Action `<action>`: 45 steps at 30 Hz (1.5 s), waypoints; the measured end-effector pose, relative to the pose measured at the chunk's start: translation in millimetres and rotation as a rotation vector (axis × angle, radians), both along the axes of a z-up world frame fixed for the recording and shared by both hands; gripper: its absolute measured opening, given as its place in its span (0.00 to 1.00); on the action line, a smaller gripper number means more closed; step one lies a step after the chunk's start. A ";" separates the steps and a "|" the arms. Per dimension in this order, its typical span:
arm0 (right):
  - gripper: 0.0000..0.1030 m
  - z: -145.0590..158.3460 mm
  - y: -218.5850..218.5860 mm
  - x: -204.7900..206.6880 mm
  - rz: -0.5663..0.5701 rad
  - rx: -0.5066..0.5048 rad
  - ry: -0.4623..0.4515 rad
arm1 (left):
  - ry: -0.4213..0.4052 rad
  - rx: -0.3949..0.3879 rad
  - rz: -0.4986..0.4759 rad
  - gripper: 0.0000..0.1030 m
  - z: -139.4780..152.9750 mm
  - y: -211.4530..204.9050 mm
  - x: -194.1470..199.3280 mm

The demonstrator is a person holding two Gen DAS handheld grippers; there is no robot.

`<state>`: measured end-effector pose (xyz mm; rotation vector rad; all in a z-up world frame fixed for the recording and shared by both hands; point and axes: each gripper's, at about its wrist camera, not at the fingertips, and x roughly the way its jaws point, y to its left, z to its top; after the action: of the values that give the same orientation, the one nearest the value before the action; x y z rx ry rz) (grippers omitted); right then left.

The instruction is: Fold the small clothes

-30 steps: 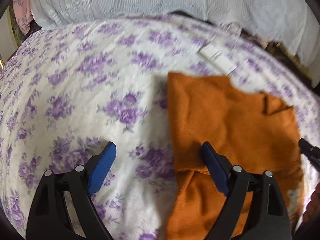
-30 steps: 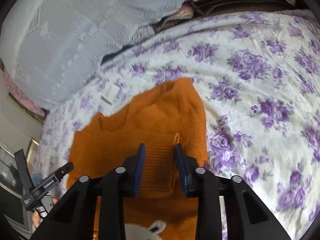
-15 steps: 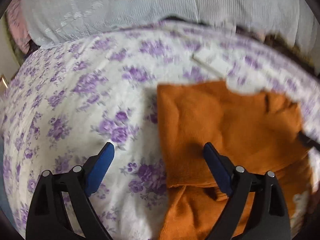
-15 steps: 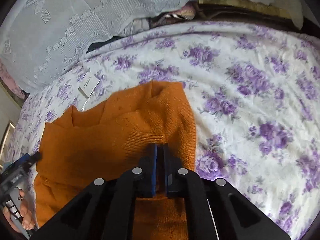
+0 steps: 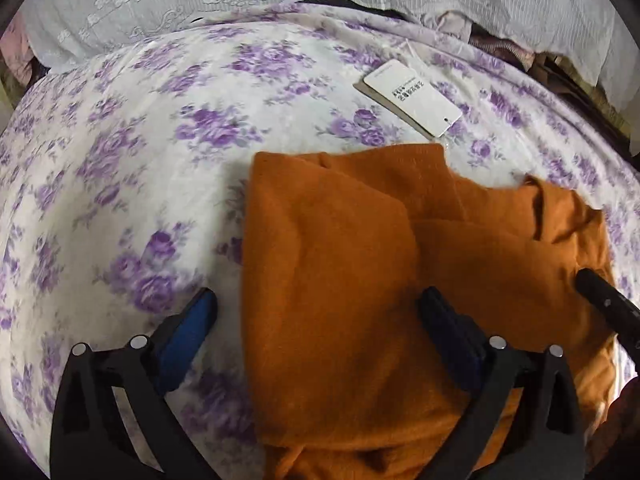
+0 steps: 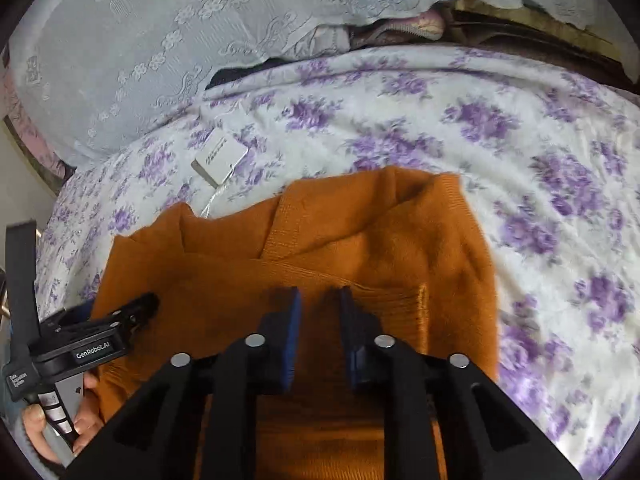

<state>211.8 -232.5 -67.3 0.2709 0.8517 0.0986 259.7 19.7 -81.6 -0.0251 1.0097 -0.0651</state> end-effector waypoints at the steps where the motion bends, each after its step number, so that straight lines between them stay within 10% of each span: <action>1: 0.22 5.9 0.7 -7.4 0.012 -0.004 -0.022 | -0.024 0.004 0.002 0.95 4.4 1.4 -7.4; 7: 0.26 -20.1 8.9 -34.0 0.091 -0.056 0.005 | -0.061 0.145 -0.056 0.96 -2.4 -17.5 -44.2; 12: 0.29 10.6 5.8 -54.6 0.078 -0.024 -0.051 | -0.090 0.013 -0.035 0.95 21.0 -2.2 -60.7; 17: 0.42 -26.4 -0.1 -57.4 0.086 -0.046 0.046 | -0.021 0.097 -0.064 0.96 -3.6 -1.9 -74.2; 28: 0.41 0.4 -35.7 -155.4 0.036 0.045 -0.050 | -0.042 -0.002 -0.049 0.96 3.1 29.6 -151.7; 35: 0.67 4.5 -41.0 -217.0 -0.051 0.041 -0.142 | -0.034 -0.003 -0.089 0.96 -6.8 31.0 -216.3; 45: 0.68 -4.0 -22.2 -239.7 0.054 0.083 -0.072 | -0.025 -0.081 -0.209 0.95 -7.1 20.5 -247.8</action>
<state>-27.9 -254.7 -71.3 0.3204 0.7847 0.1933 11.8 40.2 -88.7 0.0071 0.9812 -0.2966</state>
